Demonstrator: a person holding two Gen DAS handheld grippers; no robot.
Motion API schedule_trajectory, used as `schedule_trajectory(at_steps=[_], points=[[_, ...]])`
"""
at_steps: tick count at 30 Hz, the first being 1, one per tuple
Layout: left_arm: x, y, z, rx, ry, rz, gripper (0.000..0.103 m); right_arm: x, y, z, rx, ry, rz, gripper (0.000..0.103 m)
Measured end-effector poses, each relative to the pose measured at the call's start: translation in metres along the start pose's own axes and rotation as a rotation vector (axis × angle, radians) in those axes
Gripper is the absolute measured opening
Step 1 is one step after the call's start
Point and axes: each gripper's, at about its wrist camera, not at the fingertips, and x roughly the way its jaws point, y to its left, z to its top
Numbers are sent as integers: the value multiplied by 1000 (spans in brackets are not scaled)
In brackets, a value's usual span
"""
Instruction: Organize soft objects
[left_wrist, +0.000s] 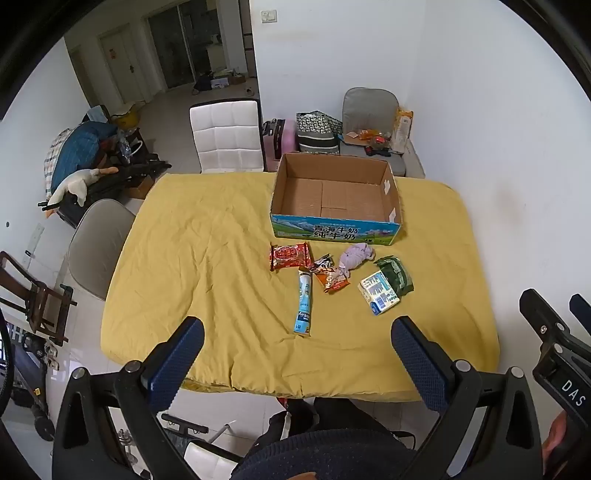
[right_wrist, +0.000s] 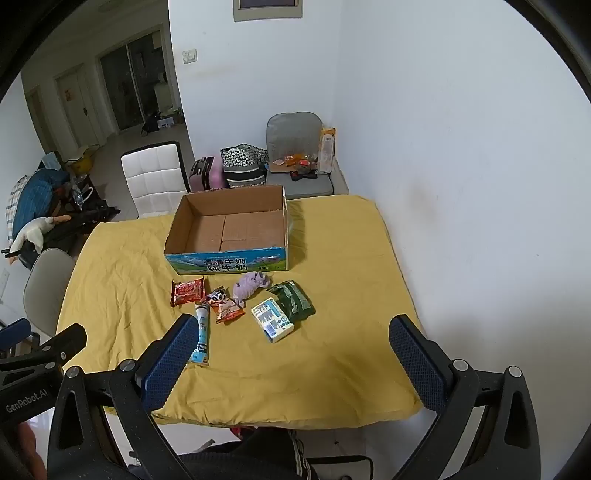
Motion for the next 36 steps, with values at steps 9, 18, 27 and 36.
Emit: schedule_trajectory(at_steps=[9,18,27,36], points=[[0,3,2,4,-9,9,103,-2,0,-1,-8,-4,0,103],[-8,-1,-1,8,-26,16,103,-7,-2,2,-1,-17,2,103],[-15,0,-1,9,-58,21,103,-13,-4,2,2,-34,6,103],[-20,2,0,10,-72,26,103,-16,-4,2,4,-44,15,103]])
